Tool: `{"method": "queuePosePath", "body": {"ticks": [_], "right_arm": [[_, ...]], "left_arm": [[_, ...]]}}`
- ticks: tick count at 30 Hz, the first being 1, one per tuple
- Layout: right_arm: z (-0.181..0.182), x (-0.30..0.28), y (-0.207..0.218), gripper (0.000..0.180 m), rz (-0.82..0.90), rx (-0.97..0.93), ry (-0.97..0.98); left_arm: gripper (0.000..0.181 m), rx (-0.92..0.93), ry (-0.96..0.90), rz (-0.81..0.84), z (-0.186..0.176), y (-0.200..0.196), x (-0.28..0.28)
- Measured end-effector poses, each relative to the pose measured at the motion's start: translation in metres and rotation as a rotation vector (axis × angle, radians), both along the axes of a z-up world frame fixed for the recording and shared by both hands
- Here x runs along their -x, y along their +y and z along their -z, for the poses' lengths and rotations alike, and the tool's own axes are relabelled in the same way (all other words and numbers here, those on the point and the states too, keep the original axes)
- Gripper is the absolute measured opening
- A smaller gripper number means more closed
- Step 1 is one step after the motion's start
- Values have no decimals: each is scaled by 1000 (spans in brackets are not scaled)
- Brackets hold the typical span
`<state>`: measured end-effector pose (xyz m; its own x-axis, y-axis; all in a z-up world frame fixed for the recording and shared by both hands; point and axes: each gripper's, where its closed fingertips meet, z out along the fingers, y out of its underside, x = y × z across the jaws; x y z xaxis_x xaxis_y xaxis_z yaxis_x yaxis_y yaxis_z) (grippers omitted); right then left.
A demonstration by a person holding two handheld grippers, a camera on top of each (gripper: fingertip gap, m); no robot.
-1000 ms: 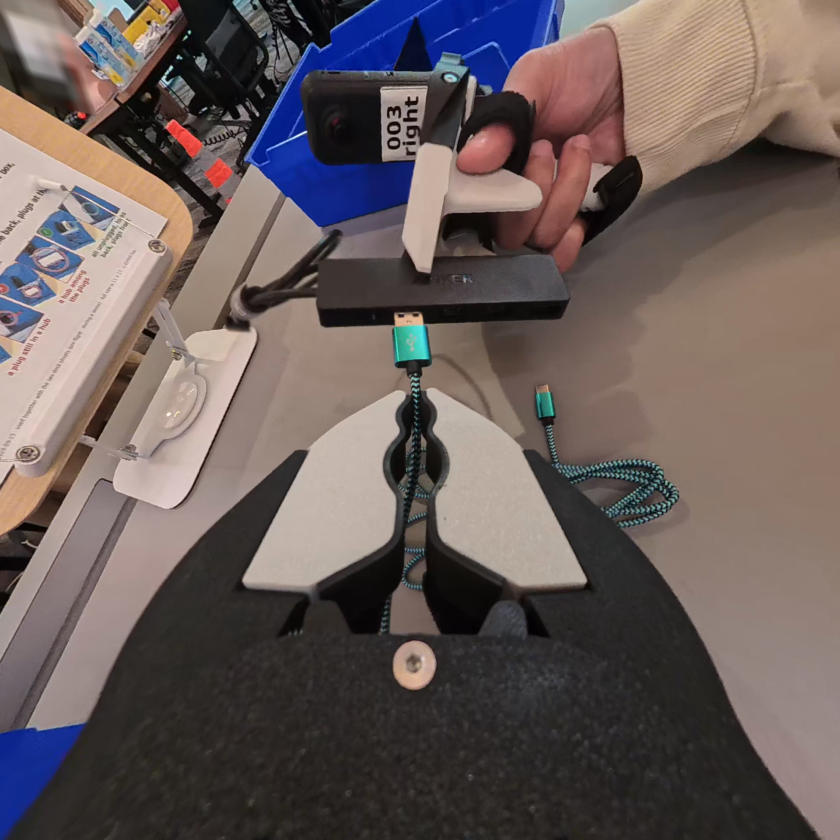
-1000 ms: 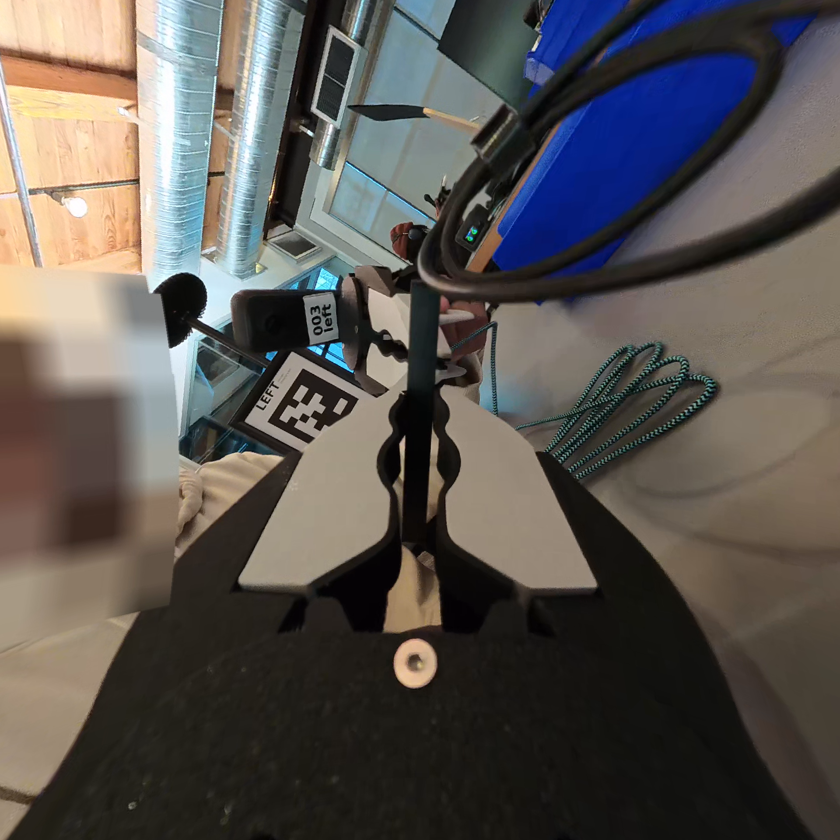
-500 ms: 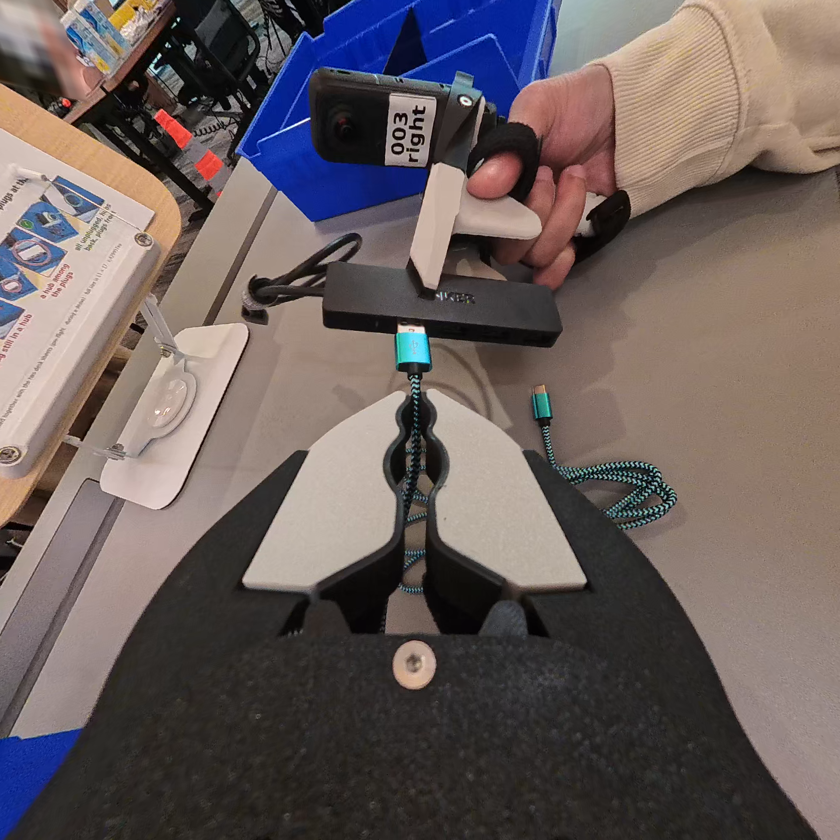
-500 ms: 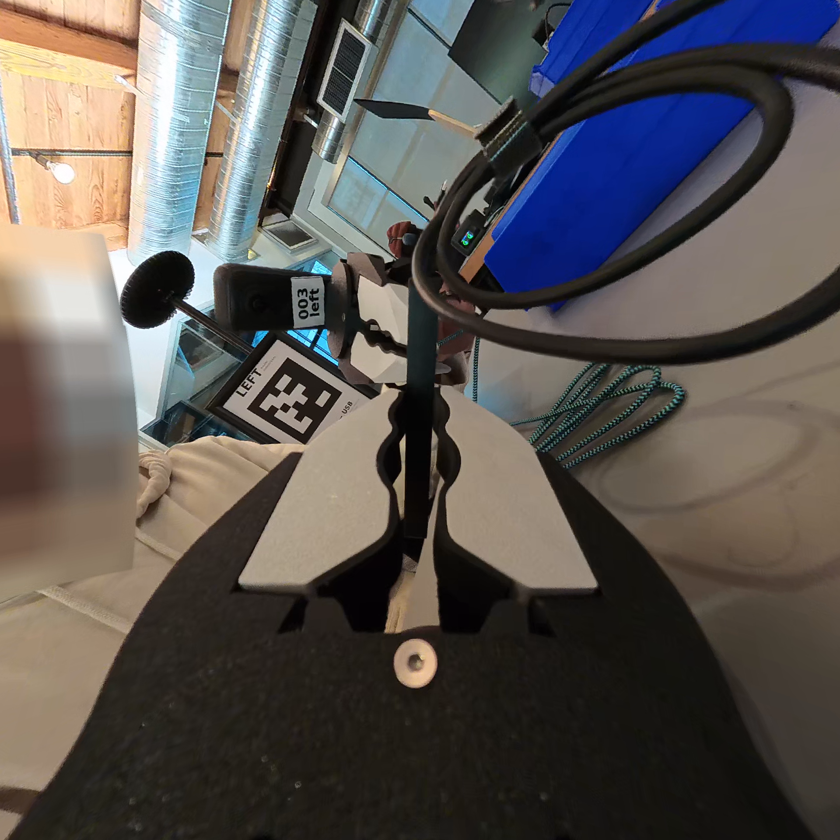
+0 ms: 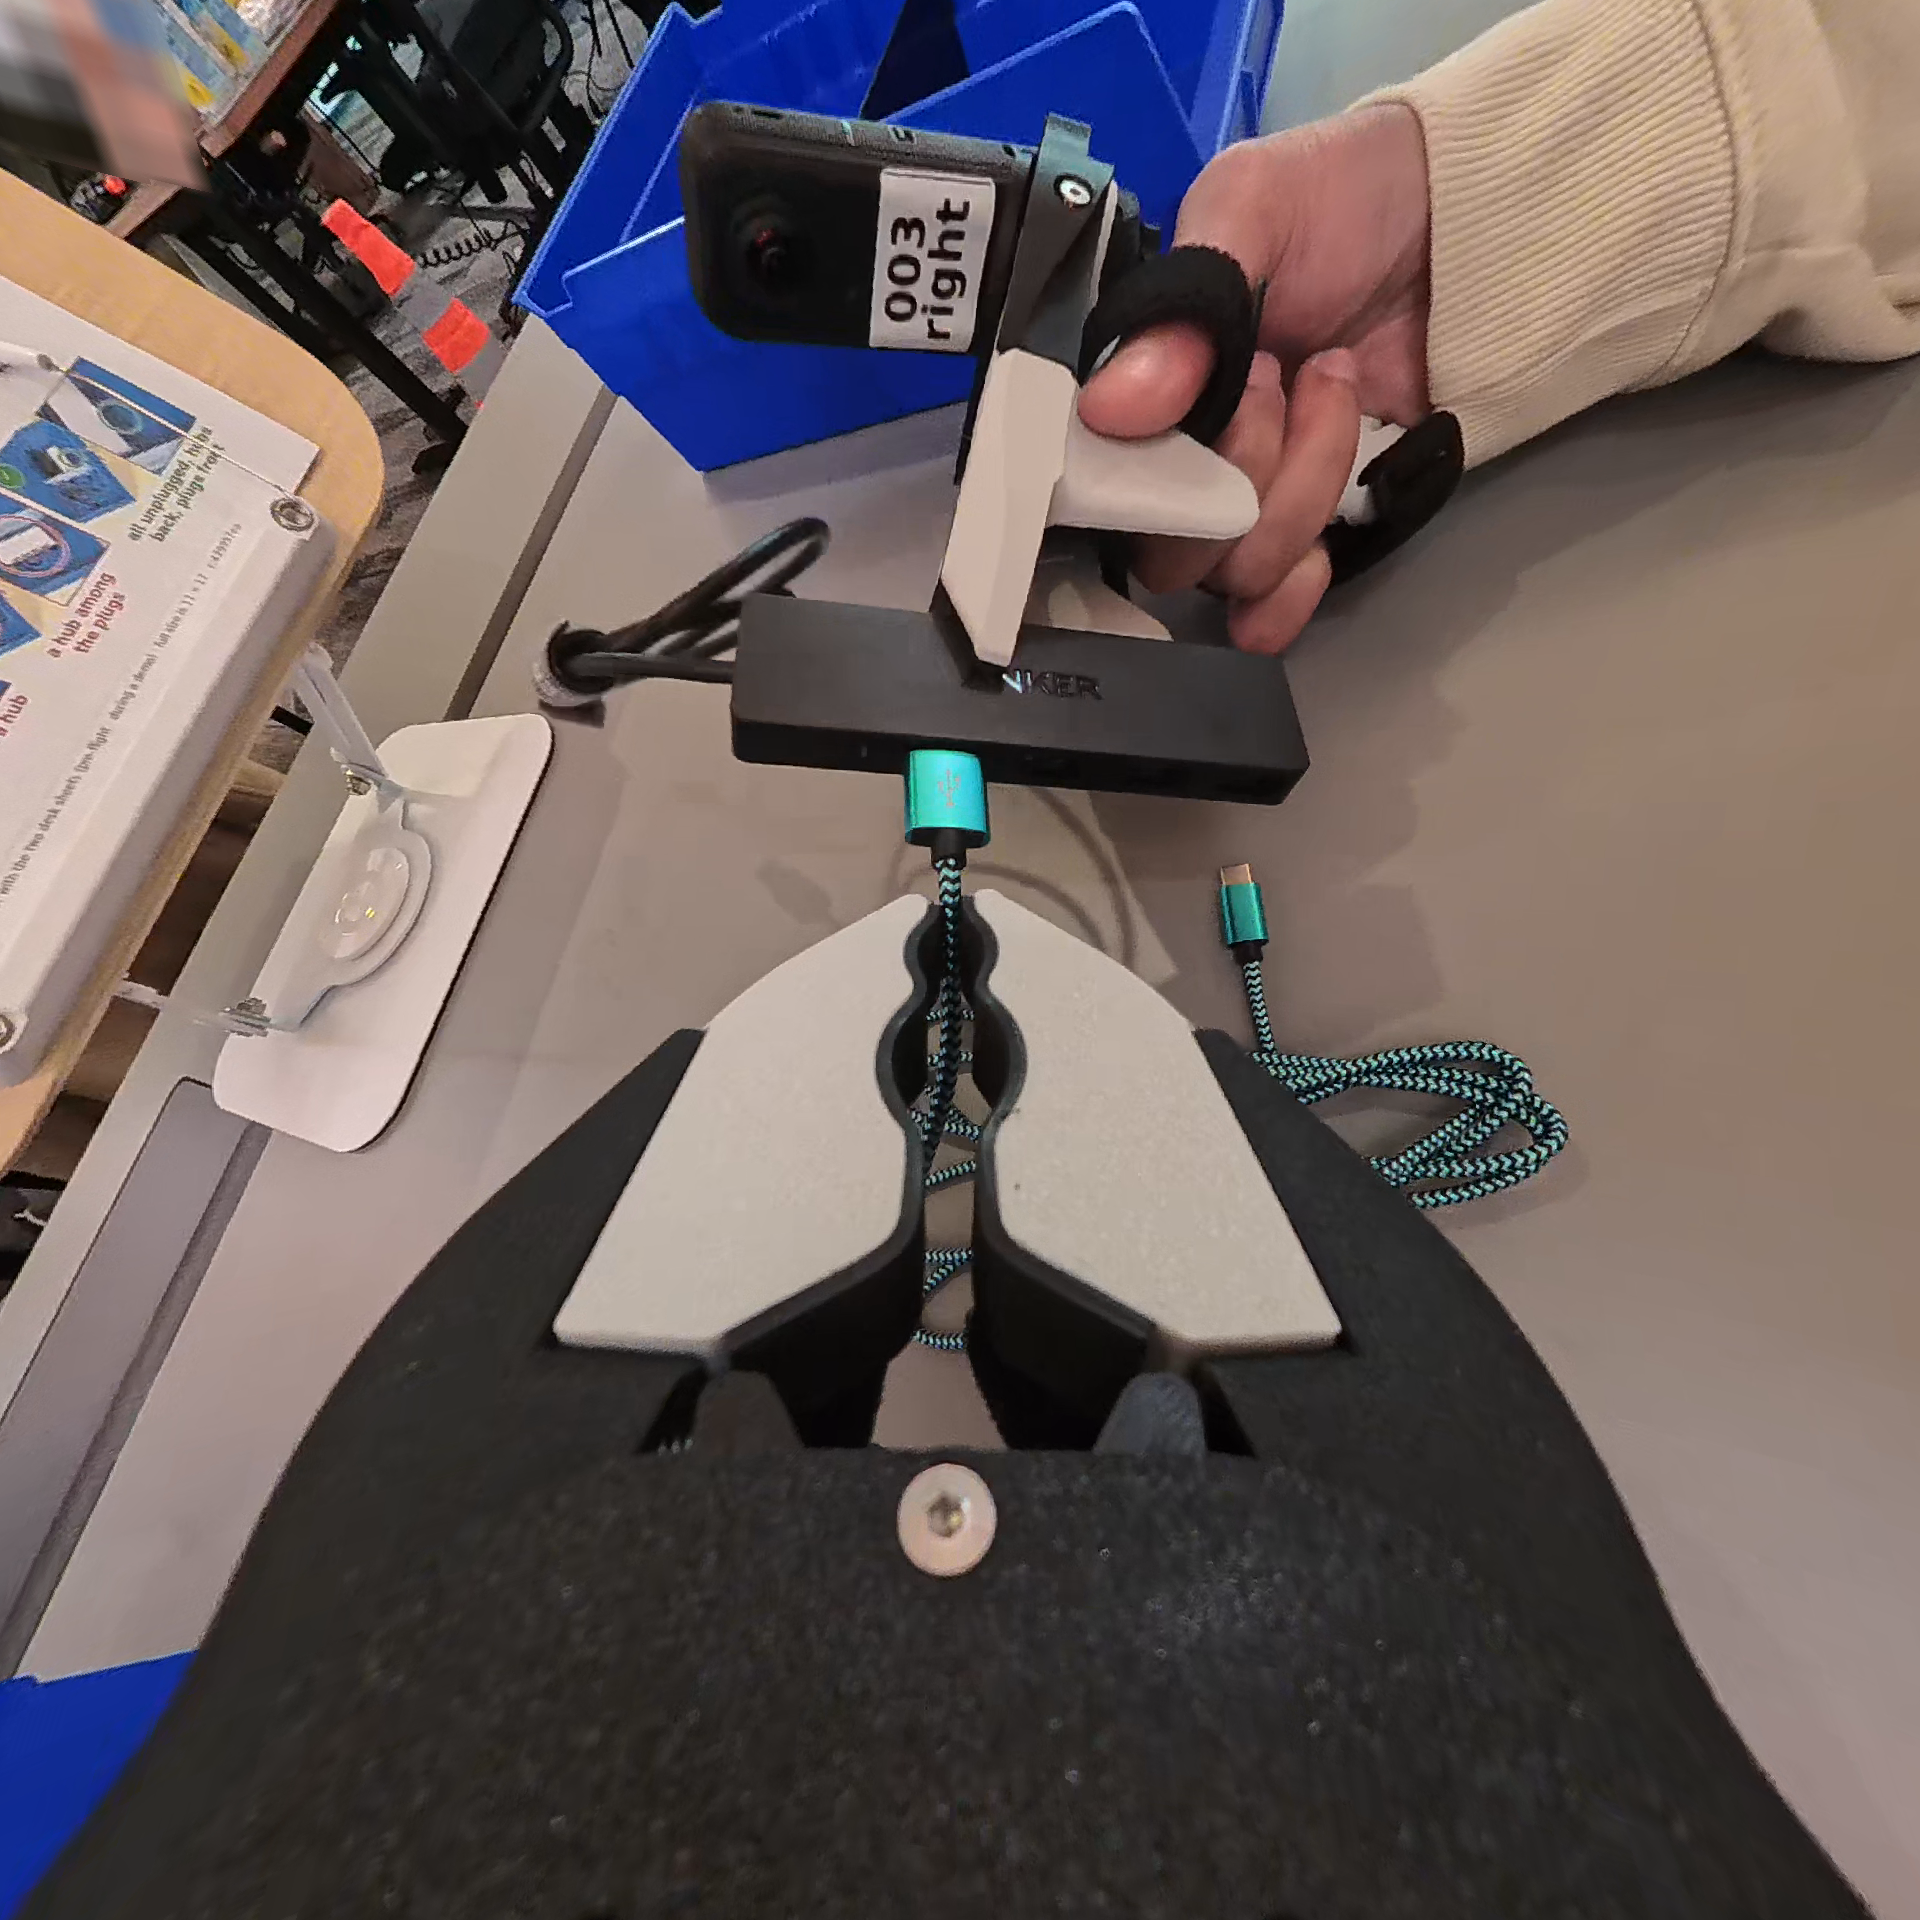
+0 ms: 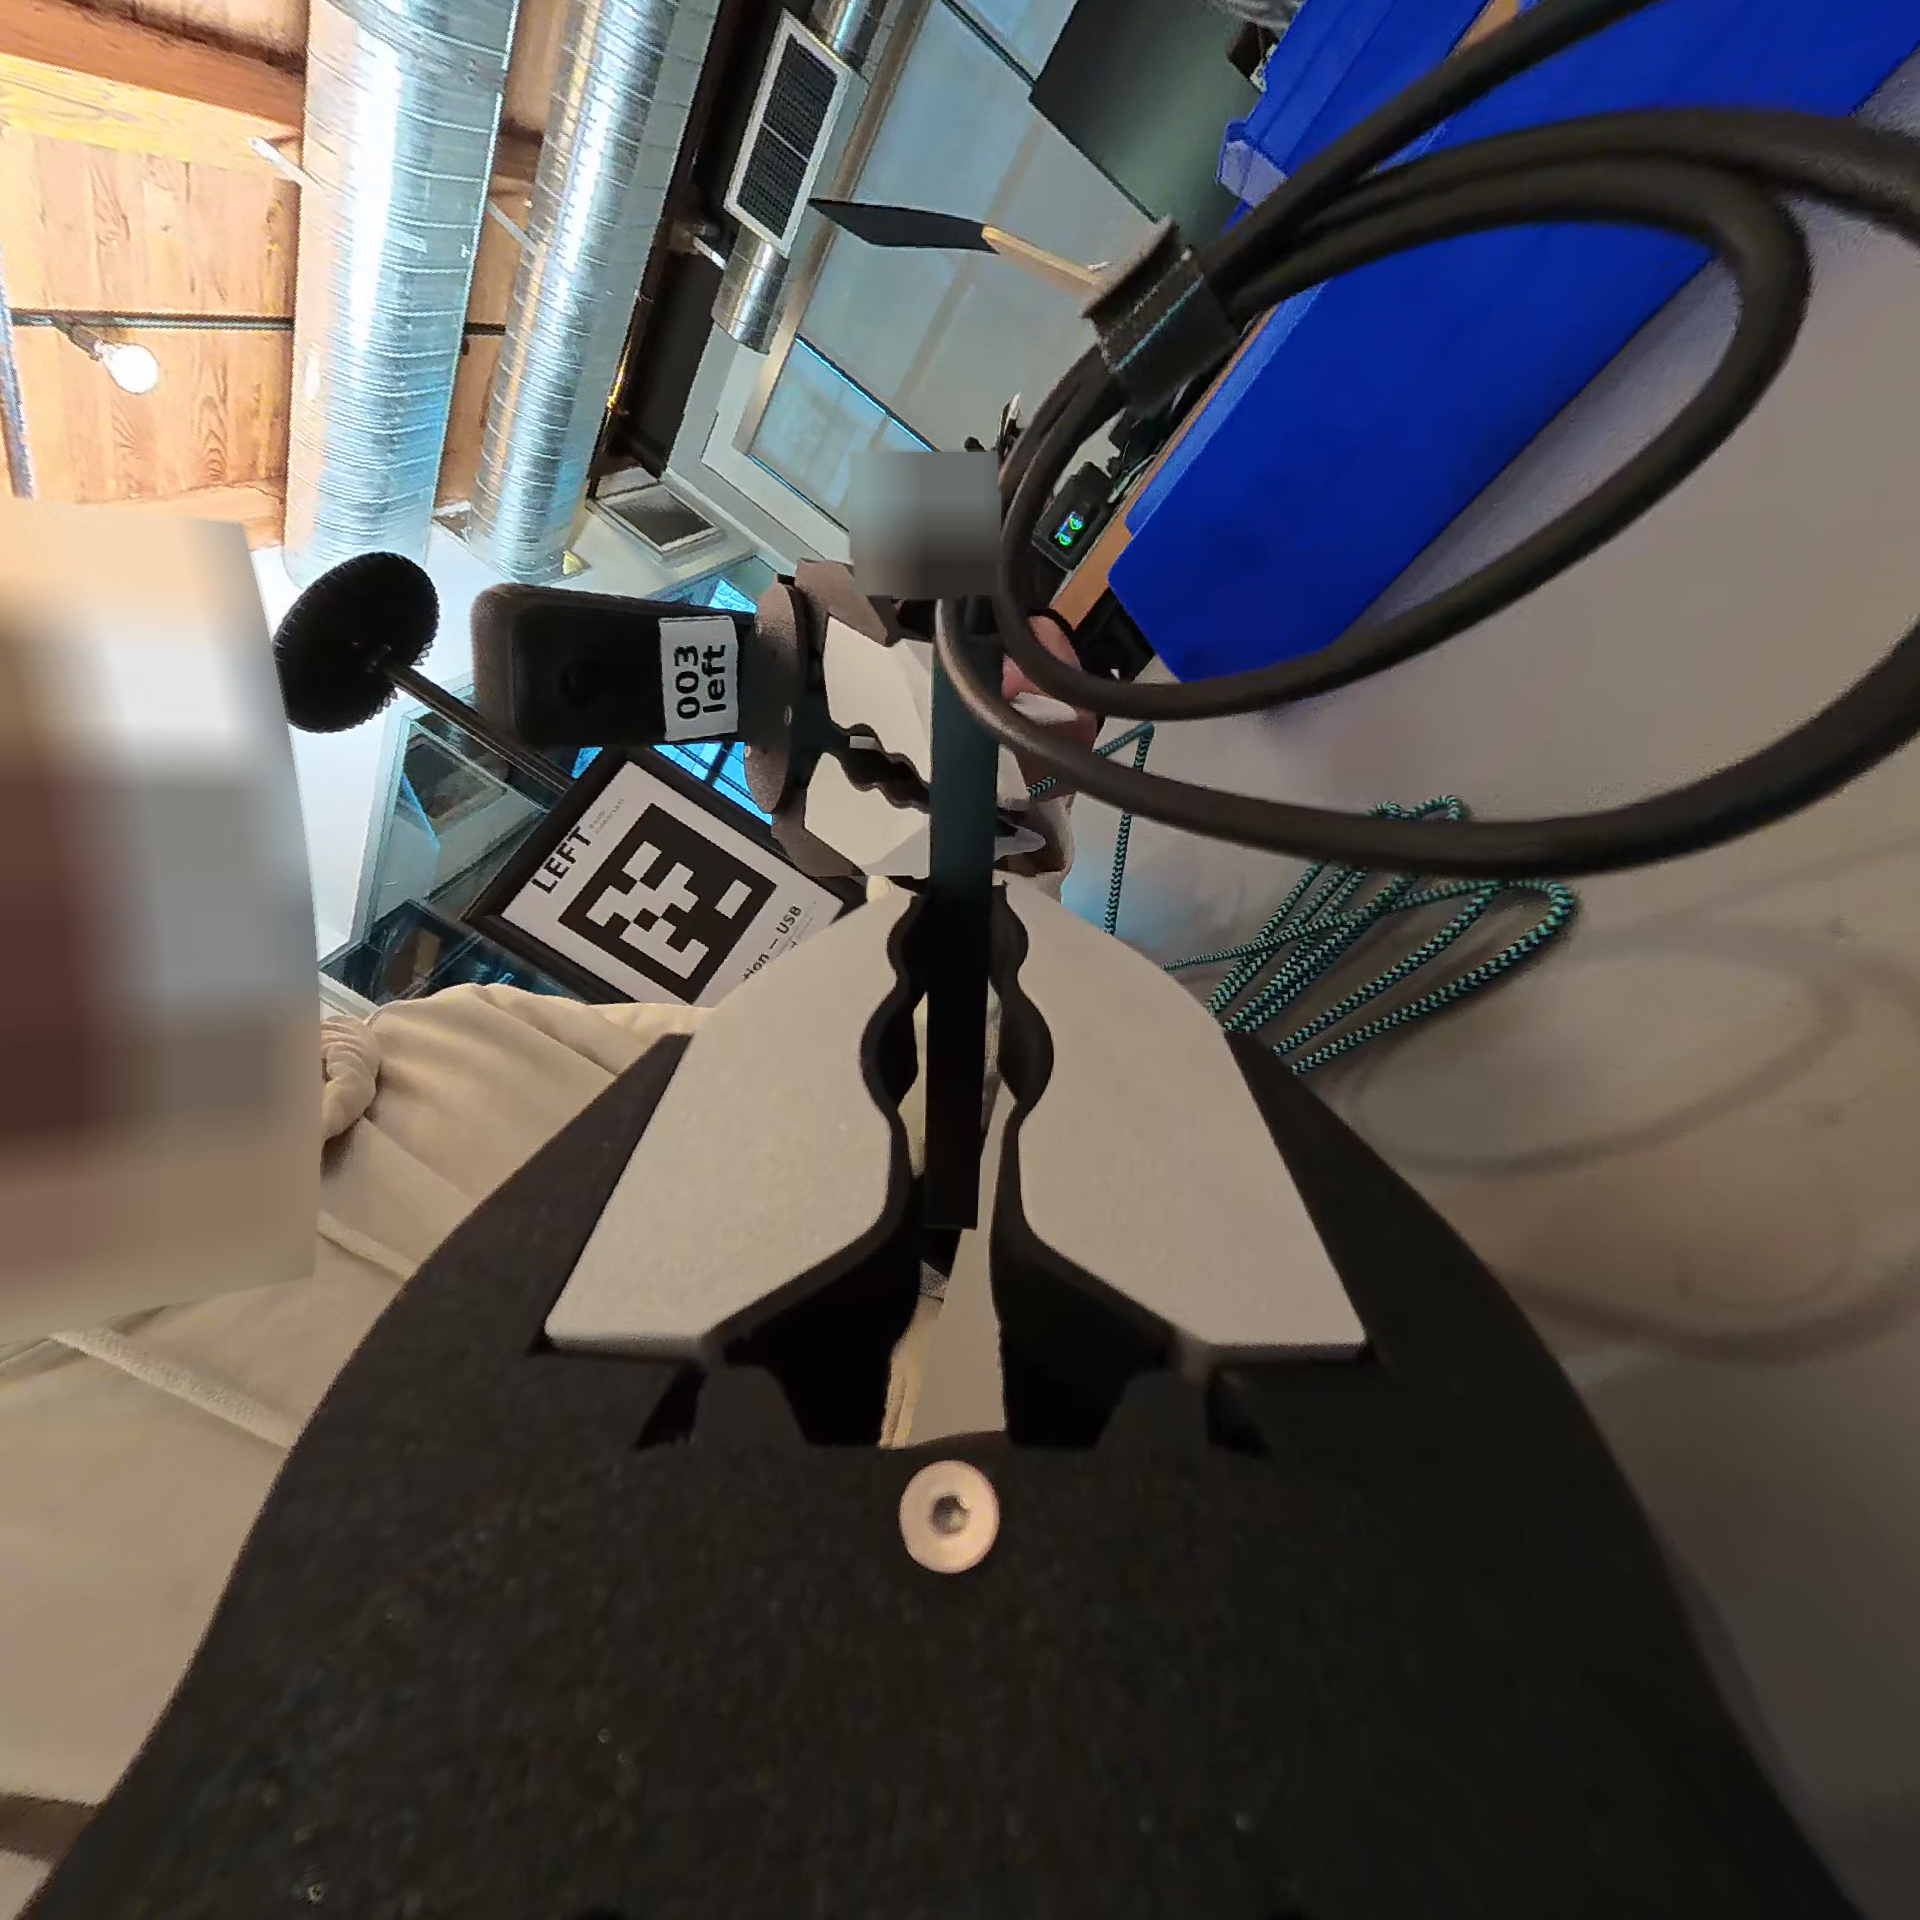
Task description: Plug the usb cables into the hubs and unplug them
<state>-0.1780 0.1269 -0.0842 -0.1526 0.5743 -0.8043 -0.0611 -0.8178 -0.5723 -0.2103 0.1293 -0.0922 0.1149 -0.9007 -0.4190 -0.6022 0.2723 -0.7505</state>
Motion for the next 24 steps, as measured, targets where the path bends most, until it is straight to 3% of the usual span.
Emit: {"method": "queuePosePath", "body": {"ticks": [24], "right_arm": [[0, -3, 0, 11, 4, 7, 11]], "left_arm": [[2, 12, -20, -7, -1, -1, -2]]}}
